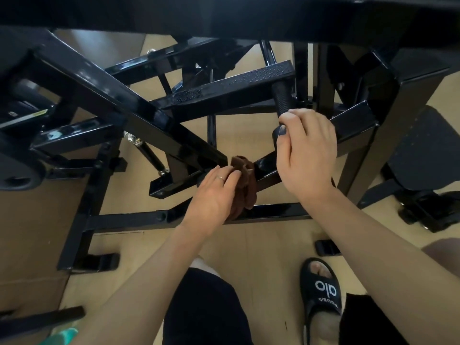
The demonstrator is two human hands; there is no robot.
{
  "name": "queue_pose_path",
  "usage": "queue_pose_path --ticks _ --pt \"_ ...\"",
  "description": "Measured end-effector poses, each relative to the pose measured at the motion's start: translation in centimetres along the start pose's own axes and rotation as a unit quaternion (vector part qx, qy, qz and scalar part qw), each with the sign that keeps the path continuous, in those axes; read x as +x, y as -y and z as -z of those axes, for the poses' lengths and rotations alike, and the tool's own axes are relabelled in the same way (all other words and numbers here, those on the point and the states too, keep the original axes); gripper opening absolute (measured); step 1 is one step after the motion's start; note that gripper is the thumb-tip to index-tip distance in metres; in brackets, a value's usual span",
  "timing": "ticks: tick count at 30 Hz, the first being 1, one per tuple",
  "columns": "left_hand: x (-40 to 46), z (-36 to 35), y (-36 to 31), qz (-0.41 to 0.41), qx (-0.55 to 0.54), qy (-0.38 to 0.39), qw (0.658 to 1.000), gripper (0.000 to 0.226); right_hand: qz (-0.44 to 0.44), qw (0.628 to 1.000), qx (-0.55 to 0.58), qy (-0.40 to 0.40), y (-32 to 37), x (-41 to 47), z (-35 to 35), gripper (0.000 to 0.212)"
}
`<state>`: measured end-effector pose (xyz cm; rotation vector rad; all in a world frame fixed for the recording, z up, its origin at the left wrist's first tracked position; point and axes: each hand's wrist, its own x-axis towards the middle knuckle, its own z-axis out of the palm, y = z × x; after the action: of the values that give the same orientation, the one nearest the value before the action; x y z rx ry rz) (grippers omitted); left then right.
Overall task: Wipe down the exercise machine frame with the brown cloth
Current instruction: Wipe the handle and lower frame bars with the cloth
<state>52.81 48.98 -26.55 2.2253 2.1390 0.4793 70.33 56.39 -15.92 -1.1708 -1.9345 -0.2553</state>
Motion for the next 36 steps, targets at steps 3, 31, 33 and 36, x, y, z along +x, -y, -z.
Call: queue_pose_path --ticks 3,31,33,36 --pt "-0.5 1.3 2.3 -0.001 -0.009 -0.075 0.997 0.068 0.011 1.000 -0.006 0.003 -0.5 0.1 -0.2 0.036" --pt "-4.3 -0.8 4.9 0.247 -0.342 -0.180 0.889 0.029 0.066 0.961 0.074 0.258 8.1 -4.8 -3.2 0.042" --pt "-3.8 -1.2 5.1 0.246 -0.323 -0.164 0.899 0.029 0.039 0.933 -0.013 0.359 8.0 -5.3 -5.3 0.052" --pt "-3.6 -2.8 5.0 0.252 -0.325 -0.121 0.904 0.028 0.025 0.900 -0.099 0.423 7.6 -6.1 -7.6 0.076"
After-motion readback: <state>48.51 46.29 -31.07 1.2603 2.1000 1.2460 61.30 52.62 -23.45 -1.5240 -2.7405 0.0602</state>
